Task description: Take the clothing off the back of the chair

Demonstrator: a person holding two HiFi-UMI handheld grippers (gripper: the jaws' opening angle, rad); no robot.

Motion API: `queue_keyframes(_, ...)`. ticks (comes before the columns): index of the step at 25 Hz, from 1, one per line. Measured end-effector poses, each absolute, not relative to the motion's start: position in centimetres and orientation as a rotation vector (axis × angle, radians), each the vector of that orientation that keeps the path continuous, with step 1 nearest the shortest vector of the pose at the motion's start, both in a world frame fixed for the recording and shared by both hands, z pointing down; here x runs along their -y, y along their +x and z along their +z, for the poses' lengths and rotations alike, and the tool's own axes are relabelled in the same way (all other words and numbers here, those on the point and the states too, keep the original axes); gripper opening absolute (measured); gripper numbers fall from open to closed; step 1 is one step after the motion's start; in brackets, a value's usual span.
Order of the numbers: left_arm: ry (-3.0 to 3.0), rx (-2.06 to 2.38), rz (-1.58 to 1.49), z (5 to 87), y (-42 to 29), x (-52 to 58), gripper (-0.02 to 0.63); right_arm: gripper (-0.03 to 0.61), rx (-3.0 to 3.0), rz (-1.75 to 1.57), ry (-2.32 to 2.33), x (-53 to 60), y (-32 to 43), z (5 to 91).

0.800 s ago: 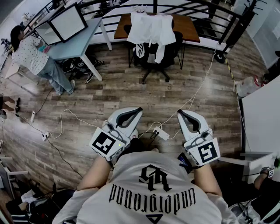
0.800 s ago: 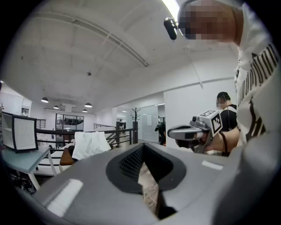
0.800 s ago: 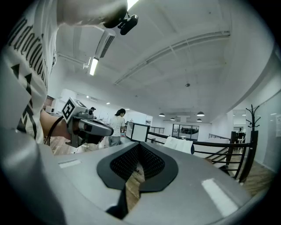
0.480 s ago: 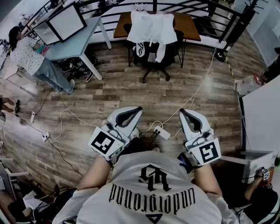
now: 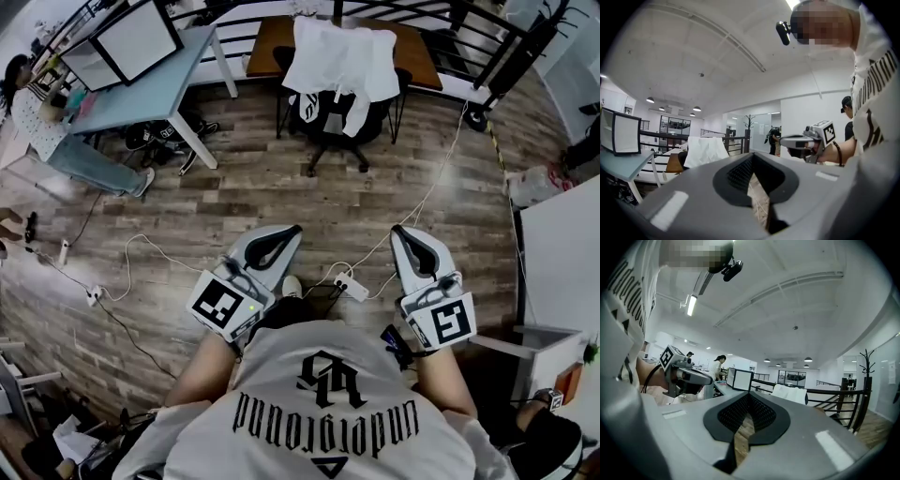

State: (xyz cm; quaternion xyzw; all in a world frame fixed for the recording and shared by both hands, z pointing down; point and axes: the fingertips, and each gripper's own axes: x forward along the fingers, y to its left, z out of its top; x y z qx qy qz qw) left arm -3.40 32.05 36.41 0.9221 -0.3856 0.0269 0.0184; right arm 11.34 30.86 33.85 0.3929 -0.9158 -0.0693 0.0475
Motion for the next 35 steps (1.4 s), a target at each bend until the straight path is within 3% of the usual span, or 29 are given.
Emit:
queue_keyframes(14,2.945,1.070,0.123,34.4,-11.3,-21.4,0.051,0.005,2.718,-0.259,1.291,-19.9,3.3,31.4)
queue_keyframes(35,2.948,1.157,0.190,35.1,-8.0,1.0,0.051,0.006,2.742,-0.257,1.325,2.8,9.4,32.5)
